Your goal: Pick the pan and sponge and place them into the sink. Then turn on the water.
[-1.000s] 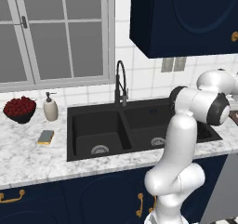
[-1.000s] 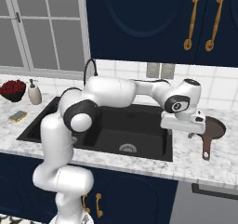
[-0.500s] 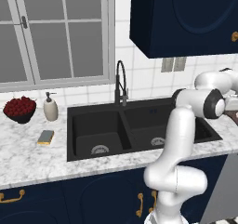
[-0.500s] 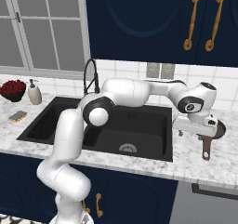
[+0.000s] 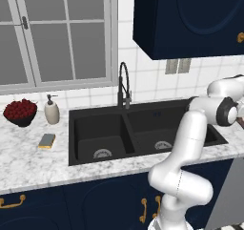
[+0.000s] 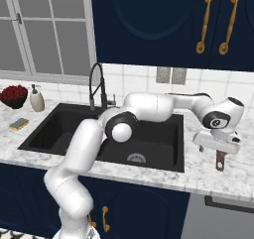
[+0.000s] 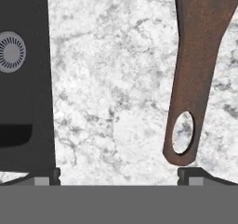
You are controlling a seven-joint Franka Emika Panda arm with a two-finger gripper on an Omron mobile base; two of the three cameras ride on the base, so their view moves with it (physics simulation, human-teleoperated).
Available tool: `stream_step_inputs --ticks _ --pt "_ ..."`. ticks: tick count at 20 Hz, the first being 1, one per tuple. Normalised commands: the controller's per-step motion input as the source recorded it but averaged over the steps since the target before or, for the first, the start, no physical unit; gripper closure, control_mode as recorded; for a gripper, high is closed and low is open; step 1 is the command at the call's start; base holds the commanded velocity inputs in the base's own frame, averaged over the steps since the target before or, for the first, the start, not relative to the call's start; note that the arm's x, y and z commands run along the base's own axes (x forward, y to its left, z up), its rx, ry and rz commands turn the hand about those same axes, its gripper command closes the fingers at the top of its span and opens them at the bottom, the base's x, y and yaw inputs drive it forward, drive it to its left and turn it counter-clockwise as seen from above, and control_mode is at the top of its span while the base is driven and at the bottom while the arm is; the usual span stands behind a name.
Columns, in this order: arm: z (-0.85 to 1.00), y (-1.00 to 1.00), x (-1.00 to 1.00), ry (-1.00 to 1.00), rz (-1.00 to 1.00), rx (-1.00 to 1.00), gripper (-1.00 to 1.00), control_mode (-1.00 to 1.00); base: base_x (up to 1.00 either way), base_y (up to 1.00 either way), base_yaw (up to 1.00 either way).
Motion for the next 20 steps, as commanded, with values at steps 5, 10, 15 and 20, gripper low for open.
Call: stream_step_inputs --ticks 5,10,15,20 --pt "-0.2 -0.34 0.01 0.0 0.0 0.0 -1.0 -1.0 0.0 0.0 0.0" --pt "-0.38 -0.21 0.04 0.01 0.0 0.0 -1.0 -1.0 0.0 0.0 0.0" --pt "-0.17 -0.13 0.07 0.01 0.0 0.0 -1.0 -1.0 0.0 0.0 0.0" --pt "-0.1 0.0 0.05 0.03 0.0 0.0 -1.0 -1.0 0.0 0.0 0.0"
